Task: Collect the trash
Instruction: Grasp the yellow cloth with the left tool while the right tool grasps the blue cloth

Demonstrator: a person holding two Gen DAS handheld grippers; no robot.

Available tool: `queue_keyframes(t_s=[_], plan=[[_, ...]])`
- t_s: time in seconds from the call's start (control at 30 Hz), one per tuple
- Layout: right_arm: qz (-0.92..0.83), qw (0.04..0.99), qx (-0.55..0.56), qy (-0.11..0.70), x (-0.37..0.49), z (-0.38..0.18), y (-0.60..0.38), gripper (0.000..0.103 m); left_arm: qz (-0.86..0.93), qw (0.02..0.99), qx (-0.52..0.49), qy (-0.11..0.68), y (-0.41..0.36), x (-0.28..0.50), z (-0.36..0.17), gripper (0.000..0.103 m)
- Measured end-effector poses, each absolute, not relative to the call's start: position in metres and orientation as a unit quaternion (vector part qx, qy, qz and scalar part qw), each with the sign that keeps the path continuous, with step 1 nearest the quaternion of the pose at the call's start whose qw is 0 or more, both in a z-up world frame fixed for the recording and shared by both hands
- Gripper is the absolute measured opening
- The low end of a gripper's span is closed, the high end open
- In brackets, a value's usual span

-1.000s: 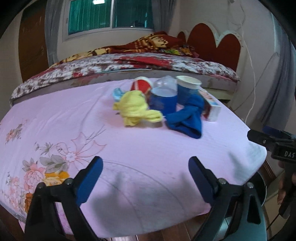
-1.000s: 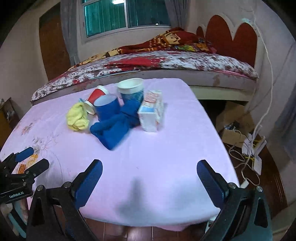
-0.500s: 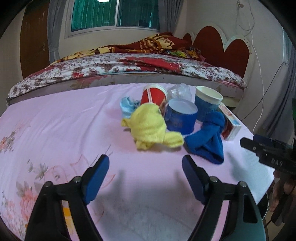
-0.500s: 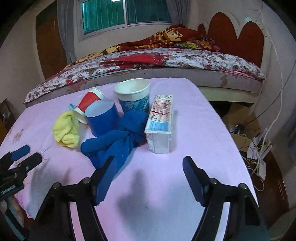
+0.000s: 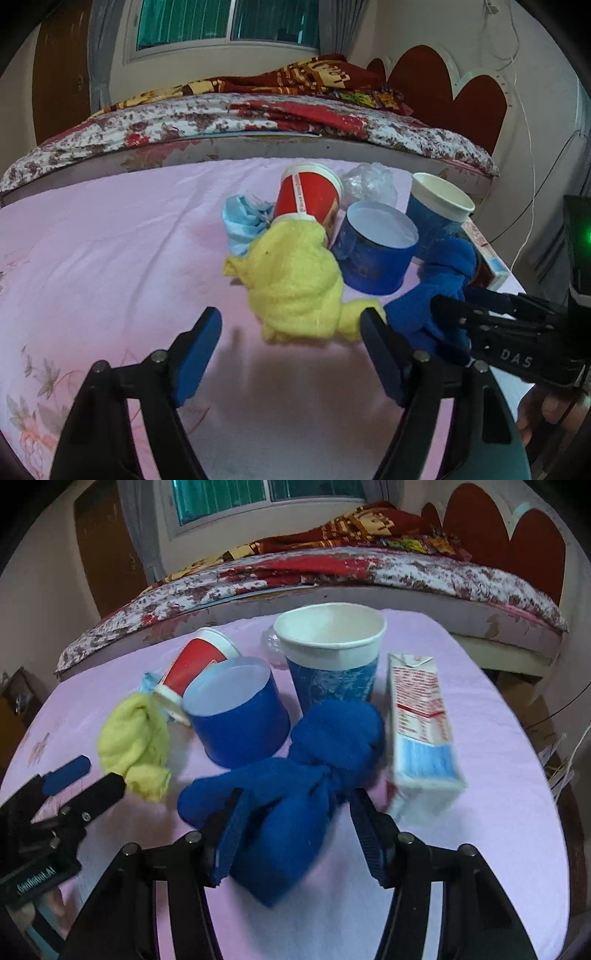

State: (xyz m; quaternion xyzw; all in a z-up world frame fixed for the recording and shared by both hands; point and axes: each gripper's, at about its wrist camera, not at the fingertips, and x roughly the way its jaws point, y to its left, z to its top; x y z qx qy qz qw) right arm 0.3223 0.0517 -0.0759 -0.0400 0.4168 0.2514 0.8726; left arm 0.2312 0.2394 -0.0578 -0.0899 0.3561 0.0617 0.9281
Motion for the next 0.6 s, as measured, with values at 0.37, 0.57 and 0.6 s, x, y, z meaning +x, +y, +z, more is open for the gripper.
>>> queue_keyframes(t_s=[0.37,0.57,0.6], plan=[[0.215,0.881,-0.015,0.422,0.344,-0.084,0.052,0.036,0.05,0.914,-0.096,0.392,0.236,0.259,-0.07,0.053],[0.243,0.877,-0.017,0.415,0.336,-0.082,0.049,0.017,0.043,0.914,-0.093,0.393,0.234,0.252,-0.07,0.03],[0.247,0.877,-0.018,0.412,0.332,-0.081,0.049,0.016,0.042,0.915,-0.092,0.391,0.234,0.248,-0.069,0.029]])
